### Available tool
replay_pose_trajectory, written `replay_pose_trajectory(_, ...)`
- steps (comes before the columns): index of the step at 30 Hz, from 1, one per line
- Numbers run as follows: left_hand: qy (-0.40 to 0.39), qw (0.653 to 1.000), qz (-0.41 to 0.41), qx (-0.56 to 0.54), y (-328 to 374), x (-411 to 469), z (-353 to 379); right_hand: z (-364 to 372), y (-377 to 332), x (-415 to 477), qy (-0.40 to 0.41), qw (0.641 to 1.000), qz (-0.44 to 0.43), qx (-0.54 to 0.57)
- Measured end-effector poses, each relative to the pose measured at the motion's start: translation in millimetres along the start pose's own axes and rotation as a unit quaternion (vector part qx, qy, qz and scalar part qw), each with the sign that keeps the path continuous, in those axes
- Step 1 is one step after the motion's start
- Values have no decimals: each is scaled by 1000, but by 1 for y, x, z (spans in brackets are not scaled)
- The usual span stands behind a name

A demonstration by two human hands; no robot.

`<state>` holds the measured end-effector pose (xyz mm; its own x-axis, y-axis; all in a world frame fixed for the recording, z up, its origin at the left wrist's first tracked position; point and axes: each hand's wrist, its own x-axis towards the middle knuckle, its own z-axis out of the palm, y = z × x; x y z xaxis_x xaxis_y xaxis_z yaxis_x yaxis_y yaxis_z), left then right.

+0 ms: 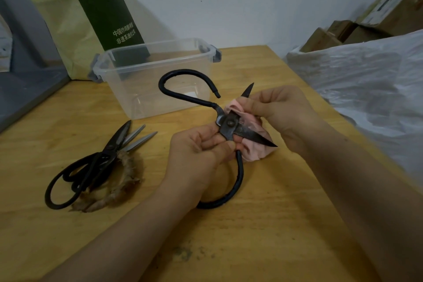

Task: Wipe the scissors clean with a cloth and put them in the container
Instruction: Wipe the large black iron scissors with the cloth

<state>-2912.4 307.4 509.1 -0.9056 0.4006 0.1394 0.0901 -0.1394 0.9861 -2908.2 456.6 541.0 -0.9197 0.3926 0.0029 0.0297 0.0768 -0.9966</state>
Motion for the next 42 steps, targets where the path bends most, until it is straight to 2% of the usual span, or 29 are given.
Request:
replay_pose_trajectory(3,3,1000,-1,-2,0,1,0,3,2,1,20,997,-5,79)
replay_pose_trajectory(8,4,1000,-9,-29,-1,1,-1,1,4,-7,-75,996,44,29)
replay_pose_trajectory(10,4,1000,-5,-24,-2,1,-1,3,1,-4,-32,999,29,22)
replay_pose_trajectory(13,6,1000,-10,-25,-3,2,-1,6,-2,1,22,996,13,88)
replay_pose_trajectory(15,6,1000,-14,-24,-4,3,-1,5,-2,2,18,994,14,109)
replay_pose_trajectory(19,7,1000,-12,-17,-3,3,-1,2,1,-5,-52,997,43,41)
replay_pose_trajectory(21,7,1000,-8,-12,-3,3,-1,4,1,-3,-25,999,32,36)
replay_pose_trajectory(25,10,1000,-8,-11,-4,3,-1,7,-2,3,29,992,8,121)
replay_pose_trajectory(30,12,1000,-7,-17,-4,3,-1,4,3,-7,-55,995,52,73)
replay_pose_trajectory(36,10,1000,-6,-11,-4,3,0,4,-6,2,46,990,6,133)
replay_pose_trajectory(40,8,1000,-5,-15,-4,3,-1,4,-1,-7,-49,995,46,79)
replay_pose_trajectory(42,5,1000,-4,-14,-4,3,-2,4,-1,-8,-41,996,40,70)
